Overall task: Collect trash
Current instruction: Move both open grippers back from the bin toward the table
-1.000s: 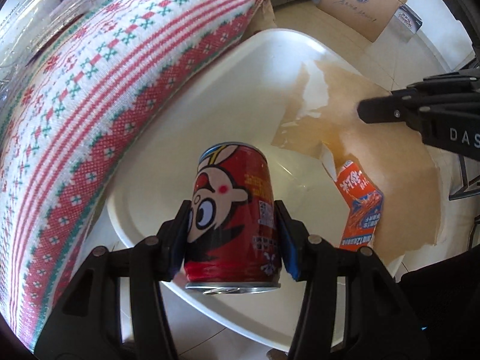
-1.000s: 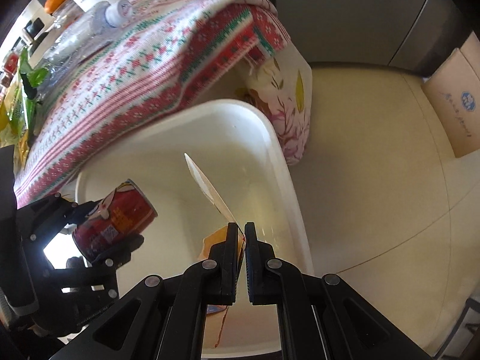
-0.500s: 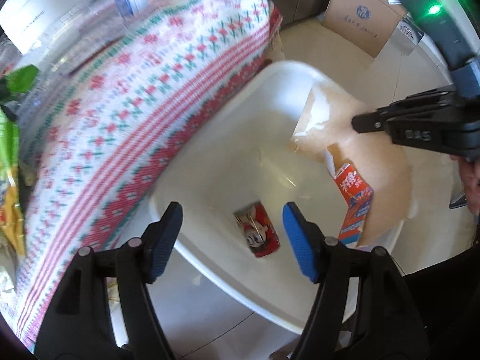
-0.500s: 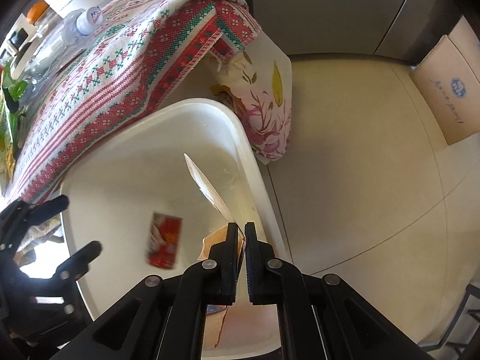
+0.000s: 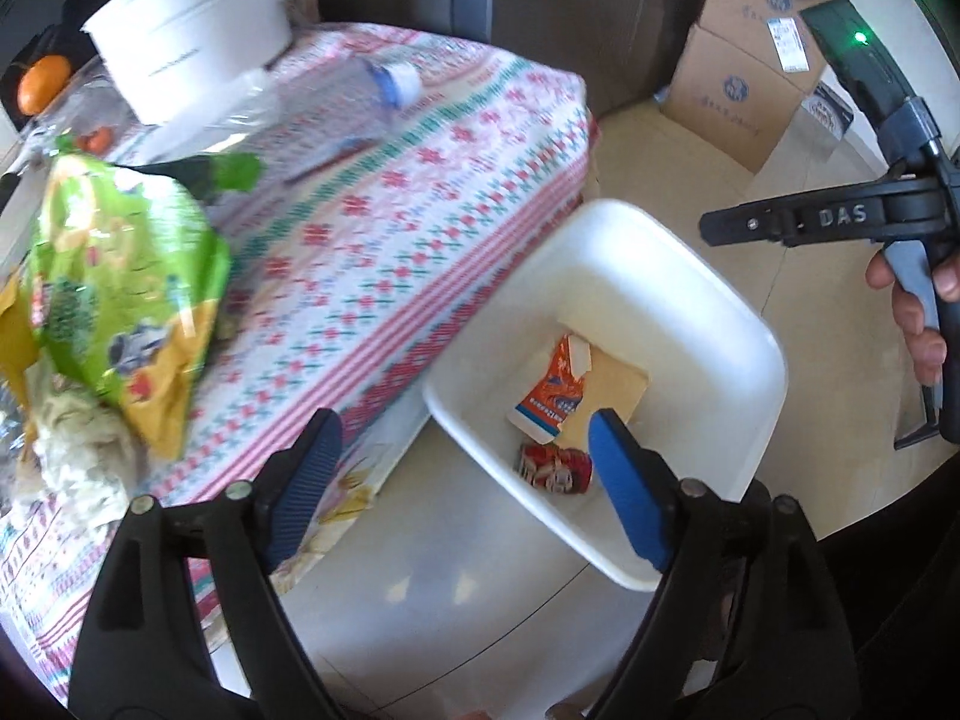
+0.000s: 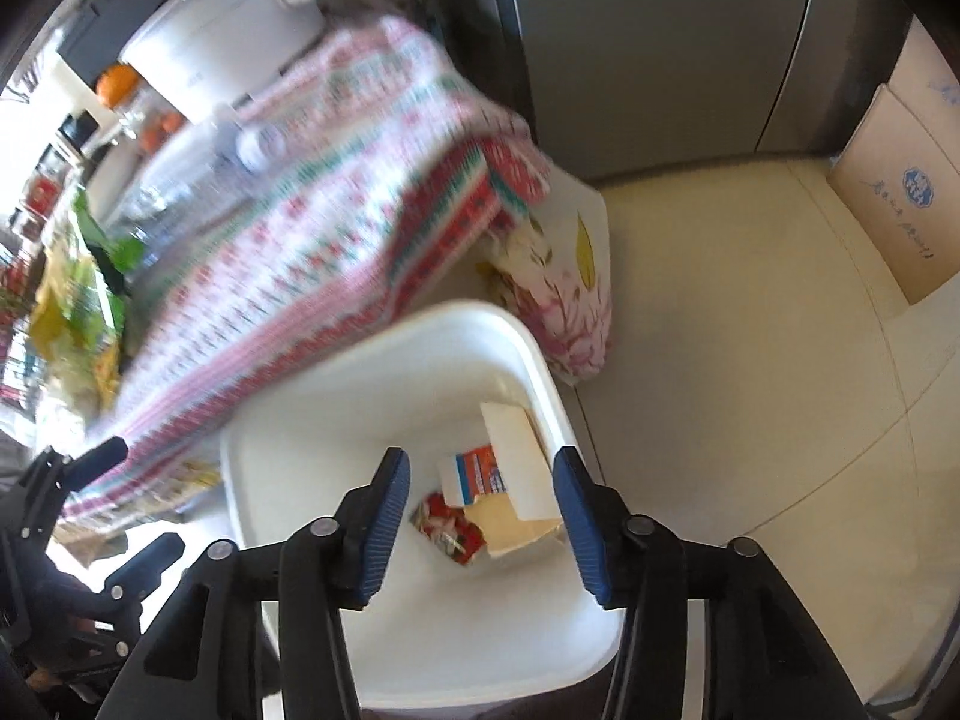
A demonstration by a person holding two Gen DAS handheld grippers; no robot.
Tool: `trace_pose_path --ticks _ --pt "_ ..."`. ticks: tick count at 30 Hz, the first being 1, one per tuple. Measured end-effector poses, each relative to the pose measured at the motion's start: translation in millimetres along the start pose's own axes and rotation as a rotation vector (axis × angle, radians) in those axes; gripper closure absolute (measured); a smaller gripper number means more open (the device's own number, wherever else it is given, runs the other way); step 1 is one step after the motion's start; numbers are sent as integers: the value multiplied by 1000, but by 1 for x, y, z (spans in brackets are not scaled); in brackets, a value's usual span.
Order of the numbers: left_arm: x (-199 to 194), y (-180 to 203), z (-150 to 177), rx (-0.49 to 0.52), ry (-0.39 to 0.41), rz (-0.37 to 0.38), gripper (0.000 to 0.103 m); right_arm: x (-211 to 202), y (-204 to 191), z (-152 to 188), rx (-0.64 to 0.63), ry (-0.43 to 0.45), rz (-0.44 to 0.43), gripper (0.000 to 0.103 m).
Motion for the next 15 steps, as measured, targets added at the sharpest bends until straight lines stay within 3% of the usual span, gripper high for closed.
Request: trace_pose_path --ticks 6,15 --pt "0 -20 -17 -28 46 -50 15 -37 -17 -6 -21 89 -20 43" --pt "-45 -78 -12 -127 108 -120 14 -75 -45 -11 -73 206 -26 31"
Point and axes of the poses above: each gripper's, at about its wrist camera, not at the fingertips, and x roughly the way its jaws point, y to its right, z to its underside, the point moved 5 cm from there along x, roughly the way its jaws point, and after that the axes turned 3 degrees about x, right-handed, at the moved point
